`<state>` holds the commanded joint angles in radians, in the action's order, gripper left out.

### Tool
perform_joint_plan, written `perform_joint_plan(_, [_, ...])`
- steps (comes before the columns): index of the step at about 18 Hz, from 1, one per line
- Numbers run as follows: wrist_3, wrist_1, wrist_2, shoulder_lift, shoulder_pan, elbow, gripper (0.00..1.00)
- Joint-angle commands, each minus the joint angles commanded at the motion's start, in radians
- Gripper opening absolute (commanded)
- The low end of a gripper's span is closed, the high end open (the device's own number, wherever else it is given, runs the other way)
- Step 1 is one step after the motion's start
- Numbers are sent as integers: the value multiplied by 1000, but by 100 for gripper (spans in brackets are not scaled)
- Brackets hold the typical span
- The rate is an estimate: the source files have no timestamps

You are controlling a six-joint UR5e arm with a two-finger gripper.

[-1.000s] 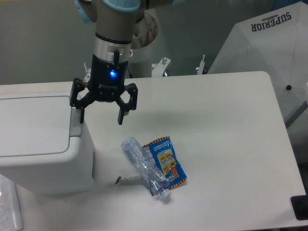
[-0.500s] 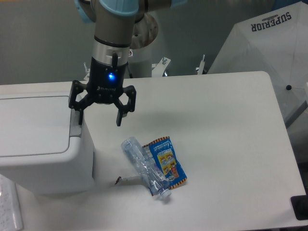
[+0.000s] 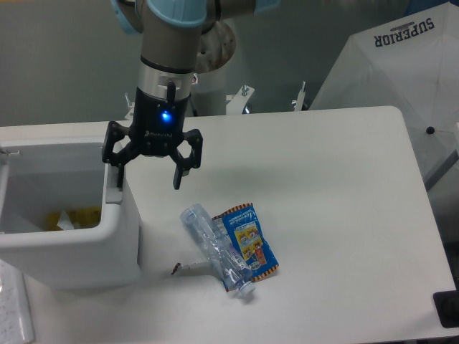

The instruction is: Open the trash can

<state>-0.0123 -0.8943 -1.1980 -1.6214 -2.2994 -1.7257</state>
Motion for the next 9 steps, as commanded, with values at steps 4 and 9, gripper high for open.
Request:
perform_joint_plan(4, [-9,23,-5,9,-3,44,100])
perform_joint_plan(9, [-88,48,-208,-5,-32,115,100])
